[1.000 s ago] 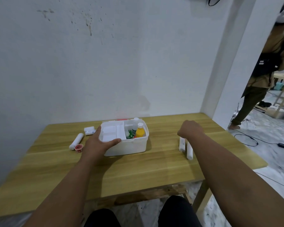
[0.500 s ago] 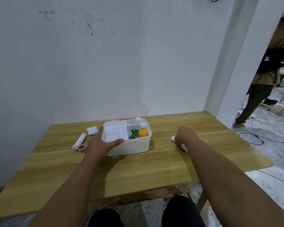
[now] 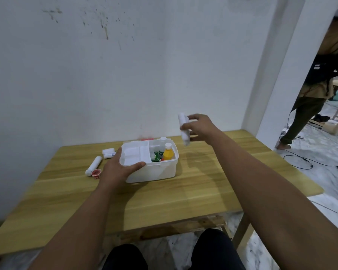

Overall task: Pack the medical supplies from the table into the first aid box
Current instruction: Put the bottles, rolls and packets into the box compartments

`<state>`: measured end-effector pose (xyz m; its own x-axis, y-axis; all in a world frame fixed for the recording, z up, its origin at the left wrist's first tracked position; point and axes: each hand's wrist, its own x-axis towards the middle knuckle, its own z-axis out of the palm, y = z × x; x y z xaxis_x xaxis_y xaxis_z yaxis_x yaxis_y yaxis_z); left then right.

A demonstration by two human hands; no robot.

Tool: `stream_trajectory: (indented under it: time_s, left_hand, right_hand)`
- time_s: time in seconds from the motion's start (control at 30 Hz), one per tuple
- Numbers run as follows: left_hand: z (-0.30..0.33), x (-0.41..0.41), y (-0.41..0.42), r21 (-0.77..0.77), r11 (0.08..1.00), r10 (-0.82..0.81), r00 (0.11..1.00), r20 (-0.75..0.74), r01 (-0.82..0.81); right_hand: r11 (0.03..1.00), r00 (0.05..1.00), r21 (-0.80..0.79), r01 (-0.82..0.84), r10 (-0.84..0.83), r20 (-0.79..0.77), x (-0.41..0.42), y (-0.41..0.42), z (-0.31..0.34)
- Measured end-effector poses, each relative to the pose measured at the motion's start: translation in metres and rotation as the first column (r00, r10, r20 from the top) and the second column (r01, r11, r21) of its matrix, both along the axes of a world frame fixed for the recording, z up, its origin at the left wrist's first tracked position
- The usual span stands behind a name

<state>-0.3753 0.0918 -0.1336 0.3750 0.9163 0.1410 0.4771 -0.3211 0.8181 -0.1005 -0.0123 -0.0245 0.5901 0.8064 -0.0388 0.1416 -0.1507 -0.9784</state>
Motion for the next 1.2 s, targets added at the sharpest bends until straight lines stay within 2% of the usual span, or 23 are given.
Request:
stream_trajectory:
  time_s: [0.1,0.2,0.3,0.37,0.5,0.9,1.2]
  left_hand:
    - [0.000,-0.002,0.001,-0.008,1.000,-0.008,1.000,-0.016,0.008]
    - [0.001,-0.001,0.001,-0.012,1.000,-0.003,1.000,-0.021,0.002]
    - [0.001,0.000,0.000,-0.009,1.000,0.012,1.000,-0.026,-0.012]
    - [0.001,0.000,0.000,-0.004,1.000,0.010,1.000,-0.026,-0.011]
    - [0.001,0.002,0.002,-0.011,1.000,0.016,0.999,-0.038,-0.016]
    - [0.000,0.000,0.004,-0.012,1.000,0.011,0.998,-0.060,-0.011]
    - [0.003,0.001,0.000,-0.004,1.000,0.007,0.999,-0.033,-0.007]
  right_hand:
    - [0.996,0.994,-0.012,-0.090,0.089,-0.057,-0.013,0.008,0.009]
    - [0.988,0.991,-0.076,-0.132,0.131,-0.022,-0.026,0.014,0.002]
    - [0.991,0.993,-0.076,-0.110,0.113,0.032,-0.034,0.018,-0.014]
    - [0.995,0.991,-0.070,-0.075,0.082,0.102,-0.039,0.021,-0.025]
    - [0.998,0.932,-0.064,-0.004,0.027,0.362,-0.045,0.025,-0.036]
    - [0.995,0.749,-0.019,-0.099,0.087,0.657,-0.051,0.018,-0.061]
    - [0.995,0.730,0.081,-0.057,-0.014,0.683,-0.057,0.013,-0.082]
